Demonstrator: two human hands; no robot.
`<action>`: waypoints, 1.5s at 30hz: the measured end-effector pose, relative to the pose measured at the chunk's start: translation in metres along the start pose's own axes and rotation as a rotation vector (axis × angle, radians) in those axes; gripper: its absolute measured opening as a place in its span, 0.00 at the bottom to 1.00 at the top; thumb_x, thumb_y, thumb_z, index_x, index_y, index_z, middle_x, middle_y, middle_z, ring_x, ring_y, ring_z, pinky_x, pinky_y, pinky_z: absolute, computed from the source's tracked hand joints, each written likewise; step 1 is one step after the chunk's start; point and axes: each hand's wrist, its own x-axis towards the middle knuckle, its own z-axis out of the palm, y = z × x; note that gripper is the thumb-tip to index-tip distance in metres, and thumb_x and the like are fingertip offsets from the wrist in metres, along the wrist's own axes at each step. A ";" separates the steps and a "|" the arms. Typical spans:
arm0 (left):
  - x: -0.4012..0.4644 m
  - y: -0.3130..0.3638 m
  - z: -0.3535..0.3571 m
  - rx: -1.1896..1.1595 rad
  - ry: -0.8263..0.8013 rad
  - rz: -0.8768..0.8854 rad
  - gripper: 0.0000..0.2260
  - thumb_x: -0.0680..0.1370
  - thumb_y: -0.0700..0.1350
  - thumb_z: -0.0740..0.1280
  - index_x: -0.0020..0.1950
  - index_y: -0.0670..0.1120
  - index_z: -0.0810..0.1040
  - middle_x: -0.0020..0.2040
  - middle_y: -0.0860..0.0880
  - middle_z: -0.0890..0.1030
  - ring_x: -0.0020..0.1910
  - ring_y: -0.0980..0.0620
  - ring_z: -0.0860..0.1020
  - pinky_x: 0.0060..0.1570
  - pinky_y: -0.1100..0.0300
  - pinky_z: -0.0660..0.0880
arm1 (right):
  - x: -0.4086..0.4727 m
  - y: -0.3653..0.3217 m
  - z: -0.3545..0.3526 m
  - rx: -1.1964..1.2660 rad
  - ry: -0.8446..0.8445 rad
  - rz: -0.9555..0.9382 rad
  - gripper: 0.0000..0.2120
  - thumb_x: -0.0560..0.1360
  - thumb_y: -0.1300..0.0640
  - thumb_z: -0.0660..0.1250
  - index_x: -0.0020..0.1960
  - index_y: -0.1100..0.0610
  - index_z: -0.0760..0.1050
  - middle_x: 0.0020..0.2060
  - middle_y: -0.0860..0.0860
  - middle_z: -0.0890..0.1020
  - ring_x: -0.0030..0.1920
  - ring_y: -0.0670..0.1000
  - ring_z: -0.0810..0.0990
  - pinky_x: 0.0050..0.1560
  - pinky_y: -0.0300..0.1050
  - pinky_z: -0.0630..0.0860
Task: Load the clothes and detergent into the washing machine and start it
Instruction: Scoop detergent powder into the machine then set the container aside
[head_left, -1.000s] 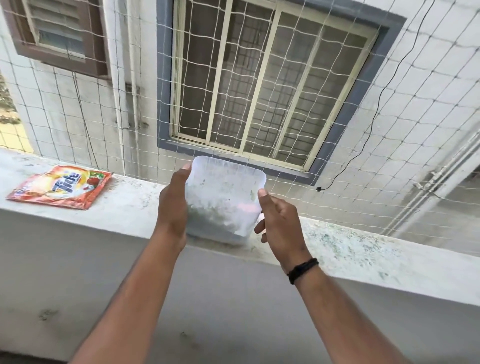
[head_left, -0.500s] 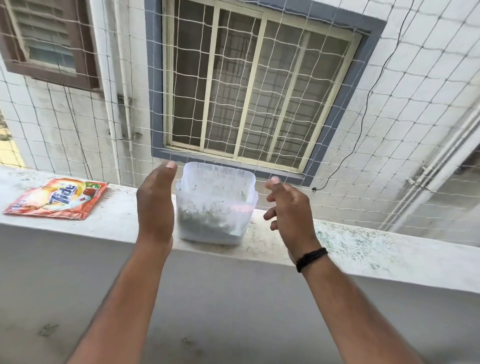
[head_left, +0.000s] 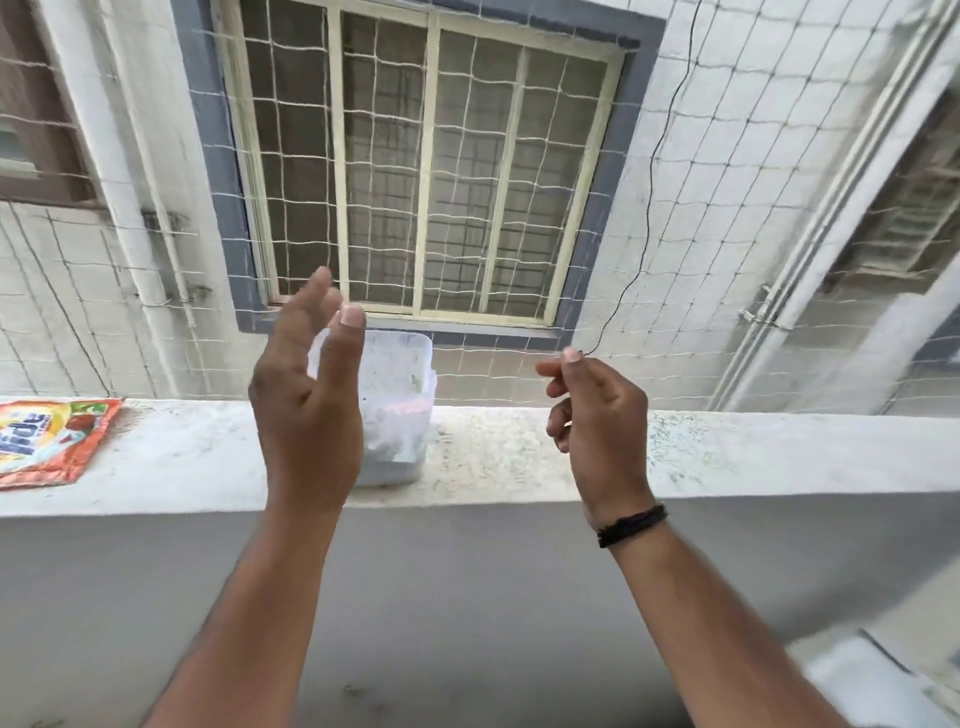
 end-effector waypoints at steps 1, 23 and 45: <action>-0.007 0.000 0.009 0.005 -0.008 0.021 0.21 0.81 0.53 0.64 0.71 0.44 0.75 0.64 0.51 0.81 0.66 0.57 0.77 0.68 0.54 0.72 | -0.001 -0.001 -0.010 0.006 0.024 -0.008 0.16 0.82 0.49 0.62 0.45 0.57 0.83 0.33 0.47 0.78 0.28 0.51 0.73 0.29 0.39 0.67; -0.315 0.045 0.253 -0.338 -1.029 -1.060 0.09 0.82 0.44 0.64 0.58 0.42 0.81 0.46 0.43 0.86 0.38 0.48 0.83 0.35 0.58 0.77 | -0.142 0.074 -0.383 -0.013 0.767 0.305 0.16 0.84 0.55 0.59 0.44 0.60 0.81 0.30 0.55 0.75 0.24 0.49 0.69 0.24 0.39 0.63; -0.584 -0.036 0.395 0.375 -1.538 -0.853 0.25 0.81 0.44 0.66 0.78 0.45 0.64 0.67 0.45 0.76 0.57 0.47 0.79 0.57 0.50 0.77 | -0.275 0.233 -0.571 -0.252 1.028 0.846 0.26 0.74 0.52 0.74 0.68 0.55 0.70 0.58 0.51 0.78 0.52 0.52 0.79 0.53 0.51 0.81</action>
